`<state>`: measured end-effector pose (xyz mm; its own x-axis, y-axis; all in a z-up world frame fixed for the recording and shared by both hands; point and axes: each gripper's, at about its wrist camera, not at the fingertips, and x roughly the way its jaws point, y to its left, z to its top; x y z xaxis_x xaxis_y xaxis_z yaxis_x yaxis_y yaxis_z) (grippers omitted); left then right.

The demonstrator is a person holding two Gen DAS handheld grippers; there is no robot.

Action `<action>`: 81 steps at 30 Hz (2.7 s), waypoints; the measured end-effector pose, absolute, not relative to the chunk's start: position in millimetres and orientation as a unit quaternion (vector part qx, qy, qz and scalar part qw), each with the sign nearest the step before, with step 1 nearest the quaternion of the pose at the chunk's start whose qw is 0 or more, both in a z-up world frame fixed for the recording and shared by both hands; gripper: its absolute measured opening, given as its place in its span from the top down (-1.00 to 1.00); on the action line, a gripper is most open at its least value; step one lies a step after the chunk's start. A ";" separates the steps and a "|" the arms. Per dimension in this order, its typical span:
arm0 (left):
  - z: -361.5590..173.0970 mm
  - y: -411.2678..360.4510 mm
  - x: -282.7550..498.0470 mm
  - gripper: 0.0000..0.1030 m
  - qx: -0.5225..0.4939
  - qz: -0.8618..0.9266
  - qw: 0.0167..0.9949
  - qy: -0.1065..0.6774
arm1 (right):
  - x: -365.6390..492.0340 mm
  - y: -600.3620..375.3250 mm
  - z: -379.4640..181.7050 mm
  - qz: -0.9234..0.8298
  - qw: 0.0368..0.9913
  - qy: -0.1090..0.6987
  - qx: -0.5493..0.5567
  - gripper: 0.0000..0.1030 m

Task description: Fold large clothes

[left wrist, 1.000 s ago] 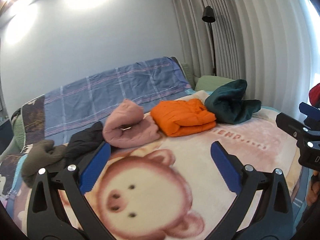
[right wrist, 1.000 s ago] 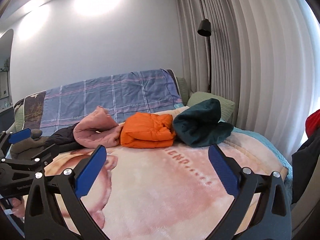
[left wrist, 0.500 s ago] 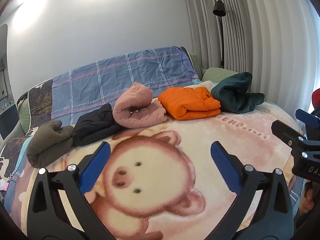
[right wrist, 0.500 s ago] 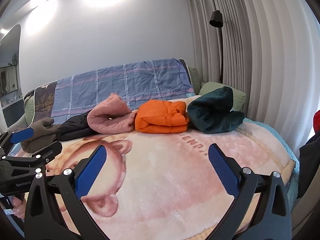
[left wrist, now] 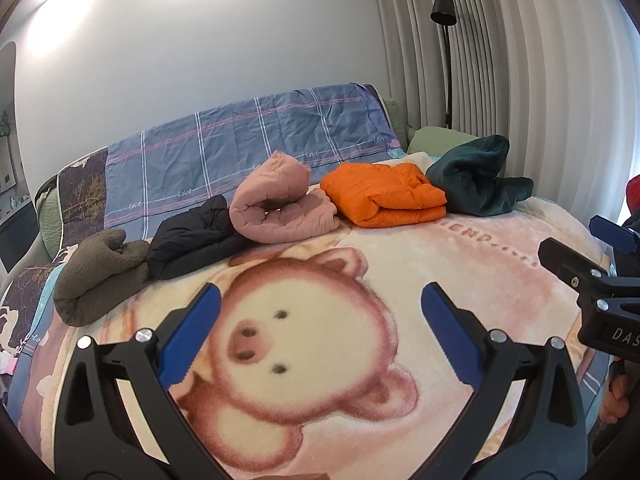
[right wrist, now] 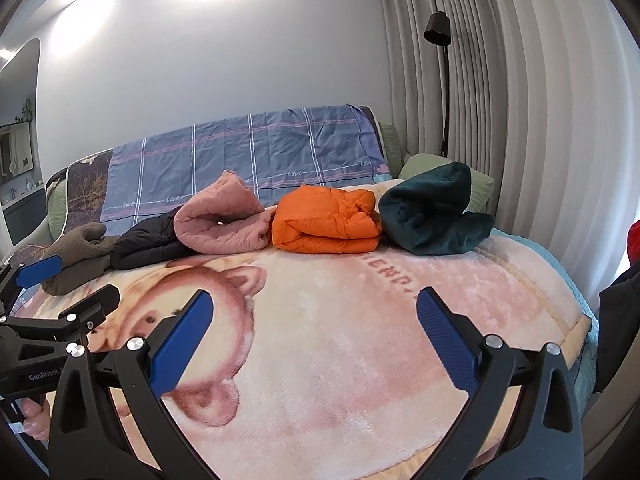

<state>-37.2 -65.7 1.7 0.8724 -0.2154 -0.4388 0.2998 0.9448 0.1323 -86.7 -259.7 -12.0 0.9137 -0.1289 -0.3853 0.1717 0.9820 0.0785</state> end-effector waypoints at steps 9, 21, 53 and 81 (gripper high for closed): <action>-3.7 -63.1 -31.7 -0.96 0.095 -0.132 0.961 0.224 | -80.1 -257.6 -15.0 -0.080 0.974 0.204 0.053 -0.97; -5.1 -61.7 -25.0 -0.96 0.096 -0.124 0.961 0.228 | -75.3 -253.5 -15.5 -0.075 0.974 0.208 0.051 -0.97; -10.7 -61.4 -24.2 -0.96 0.096 -0.124 0.960 0.232 | -71.0 -259.3 -23.5 -0.076 0.970 0.221 0.058 -0.97; -22.6 -58.7 -20.6 -0.96 0.097 -0.119 0.958 0.242 | -68.4 -260.1 -27.8 -0.073 0.969 0.226 0.059 -0.97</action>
